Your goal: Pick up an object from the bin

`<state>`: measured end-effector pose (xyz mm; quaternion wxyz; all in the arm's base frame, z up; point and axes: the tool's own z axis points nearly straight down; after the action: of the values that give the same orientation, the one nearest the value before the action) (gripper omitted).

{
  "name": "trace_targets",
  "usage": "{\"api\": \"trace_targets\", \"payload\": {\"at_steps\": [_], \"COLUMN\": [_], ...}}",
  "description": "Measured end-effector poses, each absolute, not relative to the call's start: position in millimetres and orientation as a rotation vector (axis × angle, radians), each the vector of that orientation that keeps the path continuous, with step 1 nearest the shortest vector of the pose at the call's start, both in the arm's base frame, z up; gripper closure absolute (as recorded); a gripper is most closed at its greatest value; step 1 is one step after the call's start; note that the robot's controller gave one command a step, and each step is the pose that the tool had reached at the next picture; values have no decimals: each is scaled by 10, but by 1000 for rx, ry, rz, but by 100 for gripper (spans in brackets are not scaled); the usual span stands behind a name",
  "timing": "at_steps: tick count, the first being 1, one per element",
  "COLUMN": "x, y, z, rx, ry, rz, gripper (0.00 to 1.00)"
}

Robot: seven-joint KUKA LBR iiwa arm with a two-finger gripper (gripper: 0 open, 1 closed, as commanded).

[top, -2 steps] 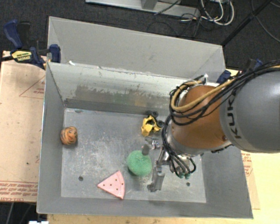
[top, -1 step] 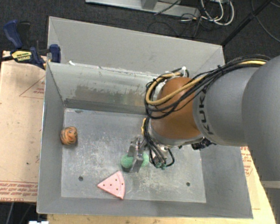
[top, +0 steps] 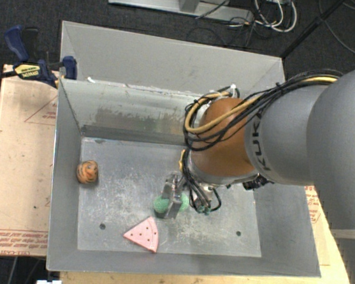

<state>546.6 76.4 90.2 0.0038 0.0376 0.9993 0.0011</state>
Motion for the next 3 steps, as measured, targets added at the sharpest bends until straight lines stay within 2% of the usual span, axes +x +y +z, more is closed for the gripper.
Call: {"api": "trace_targets", "payload": {"at_steps": [1,3], "x": [5115,5115], "y": [858,858], "z": [1705,1705], "rx": [114,114], "ry": [3138,3138], "rz": [2,1], "gripper": [100,100]}}
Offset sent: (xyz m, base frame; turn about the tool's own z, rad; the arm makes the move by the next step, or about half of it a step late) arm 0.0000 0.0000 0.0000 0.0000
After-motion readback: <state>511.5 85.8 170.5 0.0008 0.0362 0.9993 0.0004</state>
